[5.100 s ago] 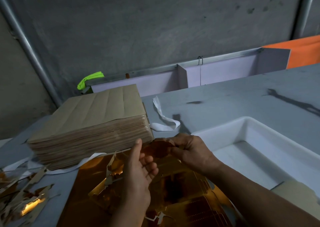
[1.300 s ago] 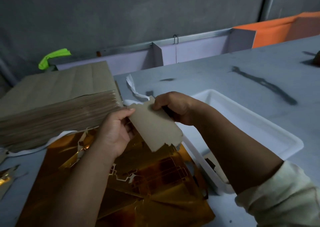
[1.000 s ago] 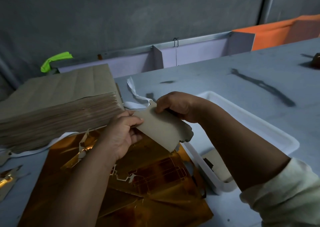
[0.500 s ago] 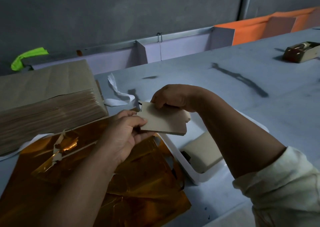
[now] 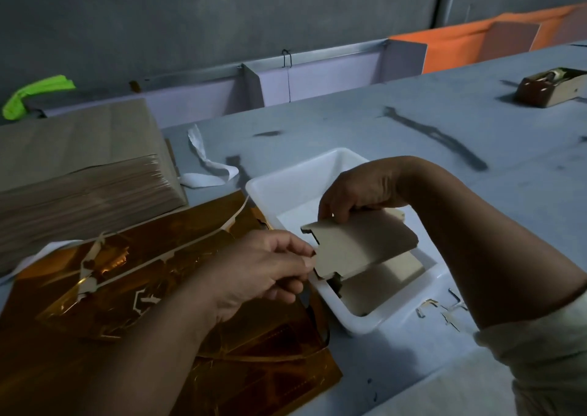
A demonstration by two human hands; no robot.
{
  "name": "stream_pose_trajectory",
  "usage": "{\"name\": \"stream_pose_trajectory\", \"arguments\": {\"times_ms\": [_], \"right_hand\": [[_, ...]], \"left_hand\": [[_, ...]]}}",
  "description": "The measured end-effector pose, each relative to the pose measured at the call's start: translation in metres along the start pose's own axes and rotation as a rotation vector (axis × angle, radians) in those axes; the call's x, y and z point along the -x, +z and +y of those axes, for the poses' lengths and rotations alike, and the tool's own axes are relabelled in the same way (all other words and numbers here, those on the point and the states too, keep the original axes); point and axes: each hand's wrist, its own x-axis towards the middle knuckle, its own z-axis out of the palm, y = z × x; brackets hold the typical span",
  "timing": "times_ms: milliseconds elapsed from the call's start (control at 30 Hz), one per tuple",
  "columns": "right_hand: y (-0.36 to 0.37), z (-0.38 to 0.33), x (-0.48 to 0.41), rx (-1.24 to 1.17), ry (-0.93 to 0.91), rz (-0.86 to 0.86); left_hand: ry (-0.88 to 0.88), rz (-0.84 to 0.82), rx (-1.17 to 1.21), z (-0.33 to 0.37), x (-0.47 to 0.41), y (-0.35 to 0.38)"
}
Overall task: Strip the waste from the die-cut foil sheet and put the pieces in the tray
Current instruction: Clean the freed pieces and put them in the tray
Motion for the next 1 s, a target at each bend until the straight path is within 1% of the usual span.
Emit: {"name": "stream_pose_trajectory", "arguments": {"times_ms": [200, 400, 500, 567, 633, 767, 1000], "right_hand": [[0.004, 0.009, -0.003, 0.064, 0.087, -0.098], [0.007, 0.009, -0.003, 0.067, 0.137, -0.167], [0.009, 0.009, -0.003, 0.072, 0.138, -0.158], [0.01, 0.01, -0.002, 0.102, 0.128, -0.14], [0.011, 0.009, 0.0, 0.136, 0.112, -0.137], [0.012, 0.008, 0.006, 0.192, 0.076, -0.113], [0.015, 0.007, 0.006, 0.264, 0.068, -0.097]], "left_hand": [[0.064, 0.067, -0.129, -0.008, -0.003, 0.006], [0.214, 0.178, -0.333, -0.011, -0.007, 0.019], [0.303, 0.193, -0.41, -0.011, -0.007, 0.028], [0.354, 0.212, -0.542, -0.012, -0.006, 0.033], [0.403, 0.216, -0.66, -0.014, -0.006, 0.039], [0.459, 0.205, -0.804, -0.017, -0.006, 0.048], [0.484, 0.14, -1.067, -0.022, -0.008, 0.055]]}}
